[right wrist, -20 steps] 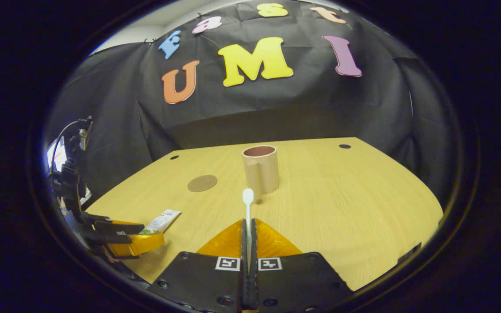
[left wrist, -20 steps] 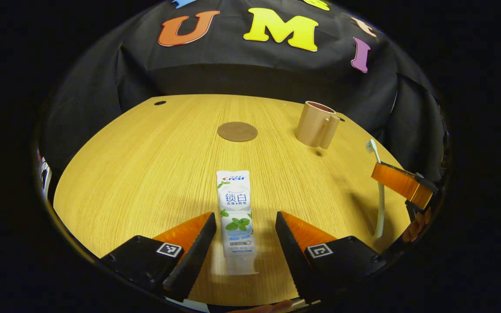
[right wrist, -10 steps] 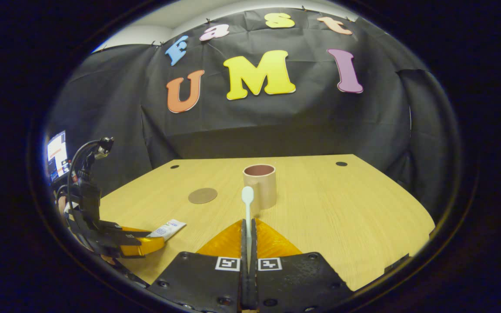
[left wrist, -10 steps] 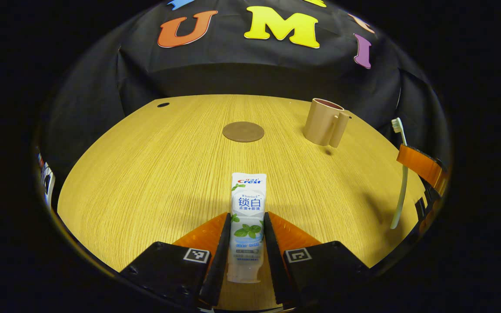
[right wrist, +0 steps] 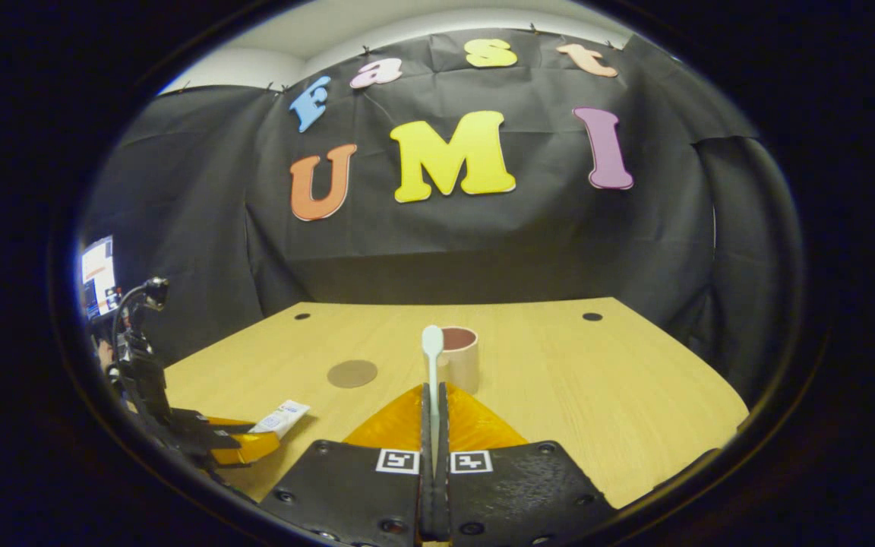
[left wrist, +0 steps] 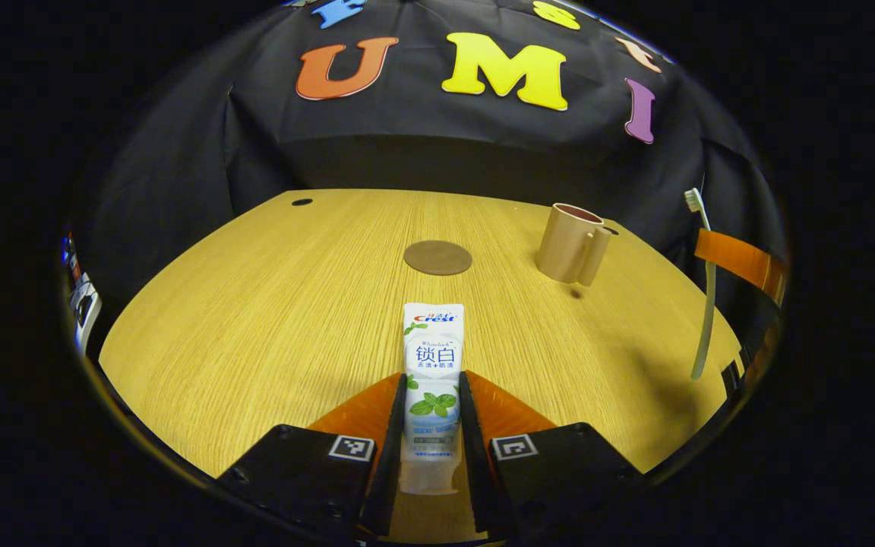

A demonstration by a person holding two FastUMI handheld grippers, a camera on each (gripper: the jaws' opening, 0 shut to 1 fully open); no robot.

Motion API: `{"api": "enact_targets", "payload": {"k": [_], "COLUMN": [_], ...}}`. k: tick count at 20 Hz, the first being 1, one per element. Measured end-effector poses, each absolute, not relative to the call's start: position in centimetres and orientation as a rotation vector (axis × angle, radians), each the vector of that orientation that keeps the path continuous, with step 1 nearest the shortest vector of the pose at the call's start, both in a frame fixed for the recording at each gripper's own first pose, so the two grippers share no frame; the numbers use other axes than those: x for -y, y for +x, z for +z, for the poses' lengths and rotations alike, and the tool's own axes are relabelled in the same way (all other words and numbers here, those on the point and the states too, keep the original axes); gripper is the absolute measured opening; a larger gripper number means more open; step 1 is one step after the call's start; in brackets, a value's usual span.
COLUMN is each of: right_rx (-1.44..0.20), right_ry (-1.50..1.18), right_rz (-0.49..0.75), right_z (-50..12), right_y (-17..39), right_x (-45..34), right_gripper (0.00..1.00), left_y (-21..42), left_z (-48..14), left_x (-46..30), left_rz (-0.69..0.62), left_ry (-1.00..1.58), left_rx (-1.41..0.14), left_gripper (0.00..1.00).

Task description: Put the toothbrush and toothpaste on the desktop into the cup, then pick up the cup and place it on the coaster on the desktop.

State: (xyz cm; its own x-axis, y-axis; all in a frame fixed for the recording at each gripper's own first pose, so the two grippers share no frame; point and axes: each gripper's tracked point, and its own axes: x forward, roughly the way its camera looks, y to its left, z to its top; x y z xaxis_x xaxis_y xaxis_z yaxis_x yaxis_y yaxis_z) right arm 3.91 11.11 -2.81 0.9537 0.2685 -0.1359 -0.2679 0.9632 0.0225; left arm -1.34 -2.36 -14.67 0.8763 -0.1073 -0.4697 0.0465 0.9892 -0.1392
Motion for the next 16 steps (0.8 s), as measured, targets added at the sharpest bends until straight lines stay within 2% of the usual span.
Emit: {"api": "enact_targets", "payload": {"k": [4, 5, 6, 7, 8, 9, 10, 16], "right_rx": [-0.083, -0.062, -0.042, -0.028, -0.014, -0.008, -0.003, 0.028], "right_ry": [0.024, 0.024, 0.023, 0.023, 0.024, 0.020, 0.023, 0.025], "right_rz": [0.273, 0.271, 0.259, 0.255, 0.253, 0.242, 0.238, 0.279], "right_z": [0.5, 1.6, 2.6, 3.5, 4.1, 4.7, 5.1, 7.2], "right_y": [6.2, 7.1, 8.1, 9.1, 10.2, 11.2, 12.3, 17.8], "right_x": [-11.9, -12.0, -11.9, -12.0, -12.1, -12.0, -12.1, -14.9], "right_gripper": [0.00, 0.00, 0.00, 0.00, 0.00, 0.00, 0.00, 0.00], "left_y": [-1.8, -1.8, -1.8, -2.0, -2.0, -2.0, -2.0, -1.7], "left_z": [-12.0, -11.5, -11.1, -10.6, -10.1, -9.8, -9.4, -8.8], "left_x": [3.3, 3.7, 3.9, 4.2, 4.3, 4.3, 4.3, 4.2], "left_rz": [-0.107, -0.115, -0.119, -0.127, -0.131, -0.131, -0.133, -0.144], "left_ry": [-0.104, -0.104, -0.103, -0.092, -0.081, -0.073, -0.066, -0.067], "left_rx": [-0.395, -0.373, -0.357, -0.342, -0.321, -0.304, -0.288, -0.268], "left_gripper": [0.42, 0.46, 0.42, 0.42, 0.46, 0.42, 0.42, 0.42]}}
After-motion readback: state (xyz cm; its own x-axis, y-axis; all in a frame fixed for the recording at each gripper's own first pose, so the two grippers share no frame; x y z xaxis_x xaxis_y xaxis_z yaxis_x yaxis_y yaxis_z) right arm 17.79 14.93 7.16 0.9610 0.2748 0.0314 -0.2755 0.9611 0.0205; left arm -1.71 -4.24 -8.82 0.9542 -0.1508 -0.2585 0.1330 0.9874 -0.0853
